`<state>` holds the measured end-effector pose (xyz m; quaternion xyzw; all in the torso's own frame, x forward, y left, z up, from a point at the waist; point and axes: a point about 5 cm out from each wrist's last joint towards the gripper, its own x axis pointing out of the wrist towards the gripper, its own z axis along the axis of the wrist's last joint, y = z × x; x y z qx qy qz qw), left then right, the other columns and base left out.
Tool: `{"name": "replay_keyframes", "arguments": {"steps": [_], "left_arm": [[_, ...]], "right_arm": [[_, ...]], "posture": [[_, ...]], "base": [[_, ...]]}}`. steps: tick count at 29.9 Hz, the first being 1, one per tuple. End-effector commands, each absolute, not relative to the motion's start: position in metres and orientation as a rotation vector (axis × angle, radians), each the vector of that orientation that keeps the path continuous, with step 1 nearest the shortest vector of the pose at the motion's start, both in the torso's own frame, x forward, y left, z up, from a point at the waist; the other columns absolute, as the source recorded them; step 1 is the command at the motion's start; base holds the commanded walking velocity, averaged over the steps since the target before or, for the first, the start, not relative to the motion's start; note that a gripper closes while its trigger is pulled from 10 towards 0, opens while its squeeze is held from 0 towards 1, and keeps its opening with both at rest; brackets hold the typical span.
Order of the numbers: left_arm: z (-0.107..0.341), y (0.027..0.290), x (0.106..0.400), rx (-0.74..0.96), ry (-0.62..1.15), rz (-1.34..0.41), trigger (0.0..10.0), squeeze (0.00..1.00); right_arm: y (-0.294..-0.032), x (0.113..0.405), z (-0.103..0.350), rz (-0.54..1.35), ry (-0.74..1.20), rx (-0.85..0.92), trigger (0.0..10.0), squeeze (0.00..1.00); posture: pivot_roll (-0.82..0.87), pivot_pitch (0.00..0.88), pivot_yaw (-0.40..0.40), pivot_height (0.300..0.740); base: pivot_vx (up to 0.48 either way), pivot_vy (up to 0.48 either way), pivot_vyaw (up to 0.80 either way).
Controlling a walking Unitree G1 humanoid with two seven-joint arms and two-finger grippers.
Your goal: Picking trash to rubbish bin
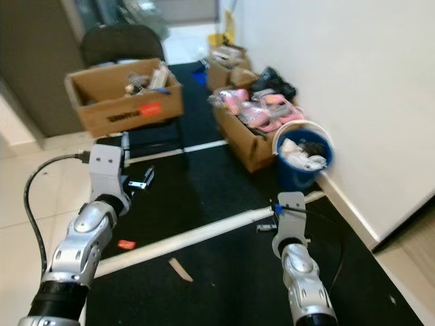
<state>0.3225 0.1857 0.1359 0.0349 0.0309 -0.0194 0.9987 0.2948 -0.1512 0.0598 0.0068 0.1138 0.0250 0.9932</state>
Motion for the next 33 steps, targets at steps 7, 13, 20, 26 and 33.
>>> {"name": "replay_keyframes", "arguments": {"steps": [7,13,20,26,33], "left_arm": [[0.132,0.179,0.325,0.076,0.078,-0.064,10.0,0.00],[0.122,0.175,0.326,0.064,0.111,-0.095,10.0,0.00],[0.117,0.155,0.331,0.035,0.125,-0.178,10.0,0.00],[0.113,0.141,0.335,0.011,0.138,-0.215,10.0,0.00],[0.114,0.131,0.335,0.017,0.125,-0.248,10.0,0.00]], "right_arm": [[-0.159,0.295,0.058,0.029,0.229,0.007,10.0,0.00],[-0.155,0.302,0.064,0.024,0.154,0.007,10.0,0.00],[-0.144,0.318,0.075,0.055,0.078,0.014,10.0,0.00],[-0.129,0.334,0.089,0.096,0.019,0.060,10.0,0.00],[-0.109,0.349,0.115,0.176,-0.093,0.099,10.0,0.00]], "posture": [[0.02,0.121,0.048,0.740],[0.02,0.121,0.046,0.740],[0.01,0.112,0.041,0.740],[0.01,0.110,0.041,0.740],[0.02,0.106,0.038,0.740]], "base": [[0.380,0.000,0.00],[0.380,0.000,0.00],[0.383,0.000,0.00],[0.384,0.000,0.00],[0.384,0.000,0.00]]}}
